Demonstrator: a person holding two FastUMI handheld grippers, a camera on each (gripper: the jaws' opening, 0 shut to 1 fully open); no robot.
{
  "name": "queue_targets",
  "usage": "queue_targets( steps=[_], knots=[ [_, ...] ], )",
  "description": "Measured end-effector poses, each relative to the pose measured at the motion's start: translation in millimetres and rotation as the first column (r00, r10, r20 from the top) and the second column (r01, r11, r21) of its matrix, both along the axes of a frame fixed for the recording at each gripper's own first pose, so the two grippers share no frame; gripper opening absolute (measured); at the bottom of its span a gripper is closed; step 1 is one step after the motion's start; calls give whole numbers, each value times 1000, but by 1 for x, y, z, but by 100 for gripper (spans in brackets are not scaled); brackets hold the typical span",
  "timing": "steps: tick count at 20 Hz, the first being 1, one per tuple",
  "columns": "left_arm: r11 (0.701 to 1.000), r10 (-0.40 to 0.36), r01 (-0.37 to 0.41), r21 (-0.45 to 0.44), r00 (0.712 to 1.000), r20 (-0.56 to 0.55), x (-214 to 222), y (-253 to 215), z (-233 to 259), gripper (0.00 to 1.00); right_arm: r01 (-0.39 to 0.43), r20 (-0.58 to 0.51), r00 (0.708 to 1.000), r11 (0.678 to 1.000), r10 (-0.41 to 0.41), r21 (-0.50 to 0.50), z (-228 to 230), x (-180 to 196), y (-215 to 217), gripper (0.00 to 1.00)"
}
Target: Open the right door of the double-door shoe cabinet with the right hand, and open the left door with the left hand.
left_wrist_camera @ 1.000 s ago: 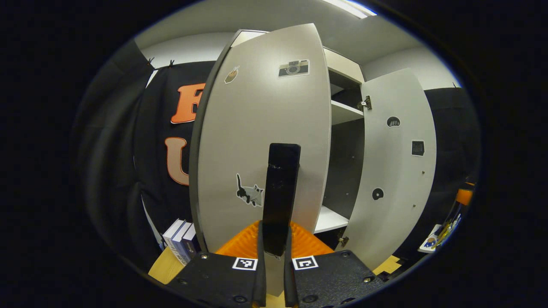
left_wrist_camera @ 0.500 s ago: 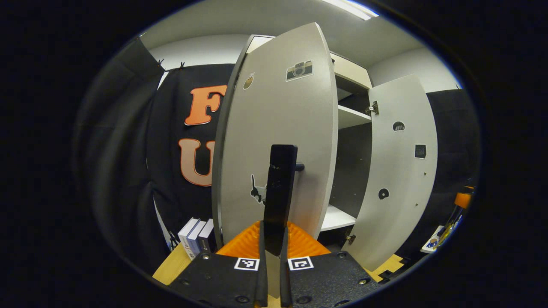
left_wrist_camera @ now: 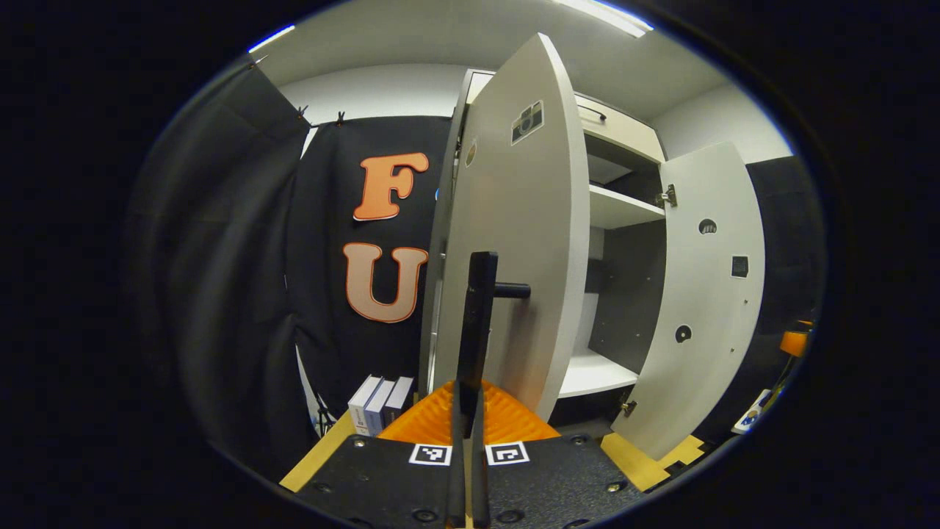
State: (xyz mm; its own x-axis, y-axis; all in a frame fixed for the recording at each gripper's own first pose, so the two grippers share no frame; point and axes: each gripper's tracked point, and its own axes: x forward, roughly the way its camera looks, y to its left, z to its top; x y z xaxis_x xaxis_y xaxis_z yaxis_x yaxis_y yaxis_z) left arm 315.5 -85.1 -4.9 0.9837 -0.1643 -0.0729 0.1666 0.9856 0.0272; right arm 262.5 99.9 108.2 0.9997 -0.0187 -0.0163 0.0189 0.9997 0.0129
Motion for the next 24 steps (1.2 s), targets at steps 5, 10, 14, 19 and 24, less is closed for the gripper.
queue_targets(
  steps=[5,10,14,19,24],
  knots=[
    [999,37,-37,18,999,10,2,28,5,1,-26,-2,1000,1000,26,-9,0,2,6,94],
    [999,29,-29,17,1000,2,0,49,5,1,-48,-2,999,999,48,-2,0,2,14,94],
    [1000,19,-19,10,1000,-18,-5,60,0,1,-67,0,998,998,67,-2,0,4,18,94],
    [998,-9,5,-55,998,-70,-27,58,-6,2,-79,-12,997,997,79,-1,-2,4,21,99],
    [999,12,-15,-50,998,-58,-54,54,14,0,-70,-25,997,998,70,-8,-5,4,17,99]
  ],
)
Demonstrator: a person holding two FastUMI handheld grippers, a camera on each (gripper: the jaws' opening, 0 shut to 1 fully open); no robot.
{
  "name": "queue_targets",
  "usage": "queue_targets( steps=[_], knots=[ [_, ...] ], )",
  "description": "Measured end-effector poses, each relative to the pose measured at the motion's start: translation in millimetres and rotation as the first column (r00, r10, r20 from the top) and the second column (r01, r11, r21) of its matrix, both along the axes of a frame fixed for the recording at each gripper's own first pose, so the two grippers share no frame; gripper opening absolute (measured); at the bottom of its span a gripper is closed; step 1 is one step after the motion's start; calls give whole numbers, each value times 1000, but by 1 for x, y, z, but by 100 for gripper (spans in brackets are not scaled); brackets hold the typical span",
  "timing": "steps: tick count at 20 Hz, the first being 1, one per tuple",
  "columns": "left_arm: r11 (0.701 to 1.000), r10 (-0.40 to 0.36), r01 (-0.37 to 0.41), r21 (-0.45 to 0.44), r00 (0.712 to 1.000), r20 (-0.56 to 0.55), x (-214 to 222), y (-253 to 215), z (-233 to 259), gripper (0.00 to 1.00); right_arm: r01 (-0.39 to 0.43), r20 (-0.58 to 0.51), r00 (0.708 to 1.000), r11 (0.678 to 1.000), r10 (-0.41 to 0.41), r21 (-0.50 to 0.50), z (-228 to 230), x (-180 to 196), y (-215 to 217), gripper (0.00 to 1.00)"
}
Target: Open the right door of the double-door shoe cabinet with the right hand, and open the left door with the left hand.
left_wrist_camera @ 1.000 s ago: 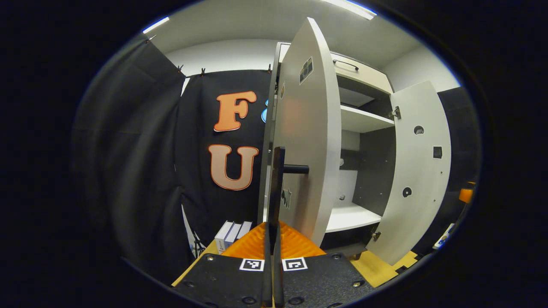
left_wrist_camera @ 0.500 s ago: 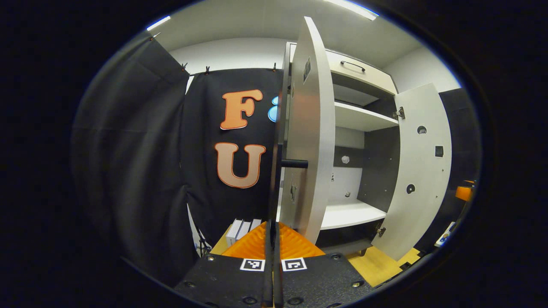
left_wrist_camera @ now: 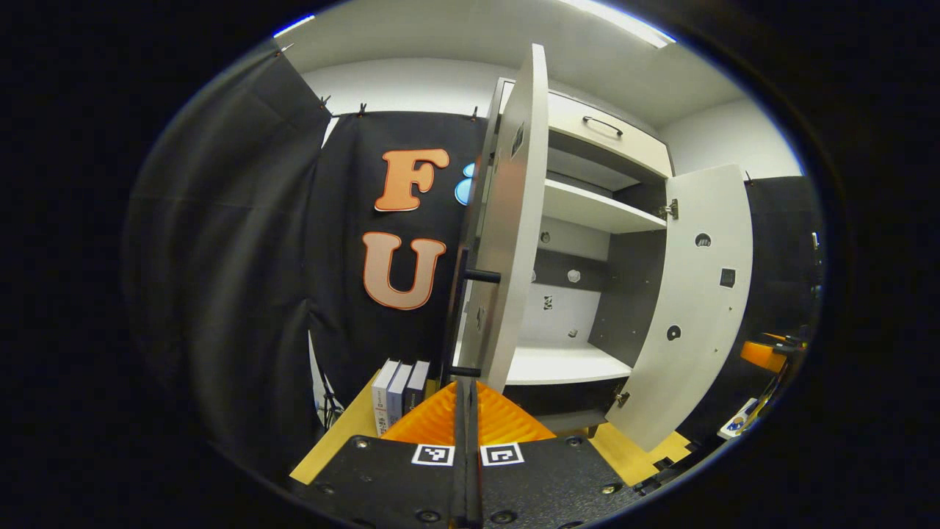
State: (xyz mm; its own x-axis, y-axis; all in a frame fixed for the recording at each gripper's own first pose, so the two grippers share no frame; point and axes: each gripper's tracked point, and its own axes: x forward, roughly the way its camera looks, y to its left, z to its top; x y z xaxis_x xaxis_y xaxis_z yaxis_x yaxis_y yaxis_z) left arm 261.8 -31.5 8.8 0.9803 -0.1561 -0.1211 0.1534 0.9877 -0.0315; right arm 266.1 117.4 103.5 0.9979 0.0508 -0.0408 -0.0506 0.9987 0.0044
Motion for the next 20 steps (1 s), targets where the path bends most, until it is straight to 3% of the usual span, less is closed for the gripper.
queue_targets(
  steps=[1,2,8,9,12,14,16,17,20],
  knots=[
    [1000,14,-14,4,1000,3,-5,1,3,0,4,1,1000,1000,-4,0,0,1,-1,94],
    [1000,26,-26,10,1000,5,-9,-1,6,0,9,1,1000,1000,-9,0,0,1,-3,99],
    [995,60,-64,72,997,55,-32,-11,32,0,25,8,1000,1000,-25,8,2,2,-7,99],
    [995,58,-63,77,996,72,-36,-15,37,5,25,8,1000,1000,-25,8,2,2,-7,99],
    [995,55,-63,79,994,97,-43,-23,47,38,24,10,1000,1000,-24,15,3,2,-7,94],
    [996,51,-60,73,992,116,-47,-28,54,46,25,12,1000,1000,-25,17,3,2,-8,99],
    [994,57,-68,80,990,131,-50,-28,60,48,29,12,999,999,-29,18,4,2,-8,94],
    [995,51,-62,84,990,135,-51,-31,62,52,29,14,999,999,-29,19,4,2,-8,99],
    [995,47,-59,80,989,141,-51,-38,61,69,29,19,999,999,-29,13,5,2,-9,99]
  ],
)
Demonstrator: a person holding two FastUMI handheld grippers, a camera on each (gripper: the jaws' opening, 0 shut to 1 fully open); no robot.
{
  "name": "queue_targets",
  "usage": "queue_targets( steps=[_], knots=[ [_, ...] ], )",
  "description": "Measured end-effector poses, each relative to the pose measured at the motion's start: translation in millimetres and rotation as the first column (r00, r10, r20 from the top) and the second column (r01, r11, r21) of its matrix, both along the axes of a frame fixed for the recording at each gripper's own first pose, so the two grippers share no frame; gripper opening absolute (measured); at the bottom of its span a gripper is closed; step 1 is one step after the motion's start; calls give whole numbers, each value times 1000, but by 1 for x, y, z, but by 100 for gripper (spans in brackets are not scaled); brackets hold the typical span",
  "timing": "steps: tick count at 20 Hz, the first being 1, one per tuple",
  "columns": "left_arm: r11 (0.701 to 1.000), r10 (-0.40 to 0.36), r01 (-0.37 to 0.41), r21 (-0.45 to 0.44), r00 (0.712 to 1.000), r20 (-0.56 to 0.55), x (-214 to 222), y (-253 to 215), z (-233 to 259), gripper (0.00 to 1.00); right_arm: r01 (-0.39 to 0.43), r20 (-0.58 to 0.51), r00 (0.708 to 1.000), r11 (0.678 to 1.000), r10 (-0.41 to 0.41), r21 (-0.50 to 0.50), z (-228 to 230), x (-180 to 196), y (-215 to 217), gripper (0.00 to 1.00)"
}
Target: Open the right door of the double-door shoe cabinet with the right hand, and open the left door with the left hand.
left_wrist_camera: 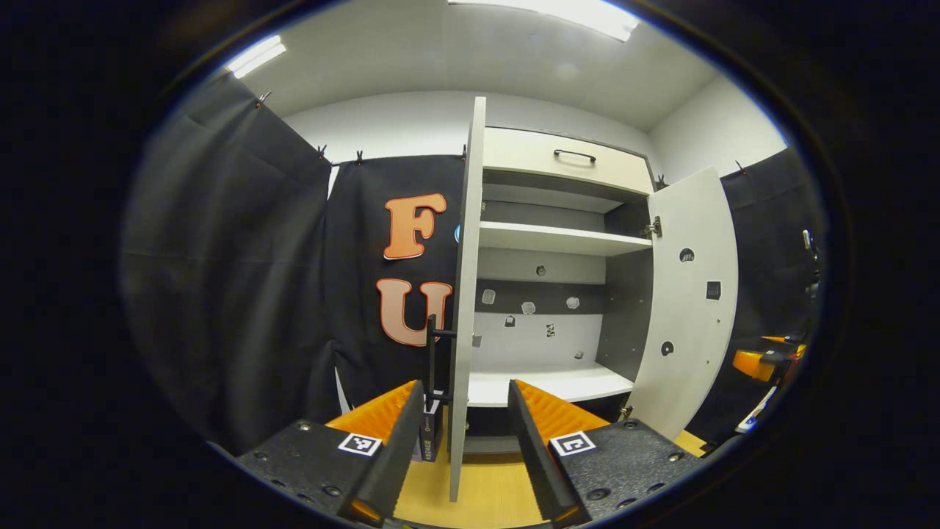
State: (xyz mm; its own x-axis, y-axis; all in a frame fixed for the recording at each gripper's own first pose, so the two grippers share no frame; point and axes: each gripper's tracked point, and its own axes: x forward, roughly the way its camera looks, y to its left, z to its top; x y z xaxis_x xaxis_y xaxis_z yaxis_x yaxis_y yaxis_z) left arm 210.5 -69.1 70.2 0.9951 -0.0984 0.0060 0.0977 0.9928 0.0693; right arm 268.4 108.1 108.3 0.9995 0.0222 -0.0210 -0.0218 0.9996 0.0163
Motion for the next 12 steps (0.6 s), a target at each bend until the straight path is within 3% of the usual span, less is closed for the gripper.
queue_targets(
  steps=[2,4,6,12],
  knots=[
    [1000,-5,5,-5,1000,-5,1,-4,-2,84,-3,4,1000,1000,3,-1,1,1,0,94],
    [1000,-5,5,-4,1000,-2,2,-5,-1,92,0,3,1000,1000,0,-1,0,0,-1,94],
    [1000,-9,9,1,1000,8,2,-7,1,88,4,-1,1000,1000,-4,3,0,0,-1,94],
    [1000,13,-13,4,1000,24,5,-3,6,94,2,1,1000,1000,-2,9,0,1,0,94]
  ],
)
